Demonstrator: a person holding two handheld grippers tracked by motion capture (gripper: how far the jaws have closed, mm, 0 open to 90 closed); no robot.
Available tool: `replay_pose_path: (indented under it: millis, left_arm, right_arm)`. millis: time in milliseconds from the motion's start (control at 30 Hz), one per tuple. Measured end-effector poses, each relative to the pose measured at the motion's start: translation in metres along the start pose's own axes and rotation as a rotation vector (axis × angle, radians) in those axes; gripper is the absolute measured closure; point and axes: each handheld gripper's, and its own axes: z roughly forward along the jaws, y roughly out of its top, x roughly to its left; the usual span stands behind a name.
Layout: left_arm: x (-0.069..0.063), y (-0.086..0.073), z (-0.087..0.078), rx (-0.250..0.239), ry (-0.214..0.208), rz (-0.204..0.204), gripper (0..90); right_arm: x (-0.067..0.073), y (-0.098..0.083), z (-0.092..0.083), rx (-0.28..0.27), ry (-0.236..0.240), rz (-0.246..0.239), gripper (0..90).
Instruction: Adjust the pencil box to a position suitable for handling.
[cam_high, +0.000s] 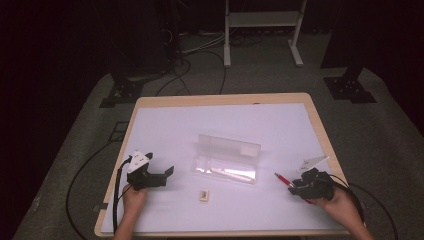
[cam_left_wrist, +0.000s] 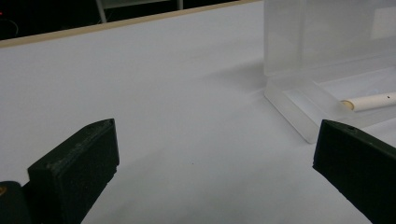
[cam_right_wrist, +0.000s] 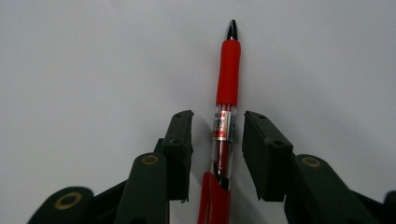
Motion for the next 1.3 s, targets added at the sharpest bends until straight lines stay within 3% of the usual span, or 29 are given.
replay_pose_path:
  millis: [533, 700, 1100, 1300]
  left_arm:
    - [0.0001, 0.0001, -0.0002, 0.001, -0.001, 0.002, 0.0]
    - [0.0001, 0.0001, -0.0002, 0.002, 0.0, 0.003, 0.0]
    - [0.0002, 0.0002, -0.0002, 0.002, -0.001, 0.001, 0.0]
    - [0.0001, 0.0002, -0.0003, 0.002, -0.001, 0.003, 0.0]
  right_arm:
    - [0.0061, 0.0038, 0.0015, 0.027, -0.036, -0.037, 75.6]
    - [0.0068, 0.0034, 0.0014, 0.026, -0.033, -0.024, 78.3]
    - [0.0054, 0.0041, 0.0005, 0.005, -0.022, -0.01, 78.9]
    - [0.0065, 0.0083, -0.0052, -0.005, -0.034, -0.025, 78.9]
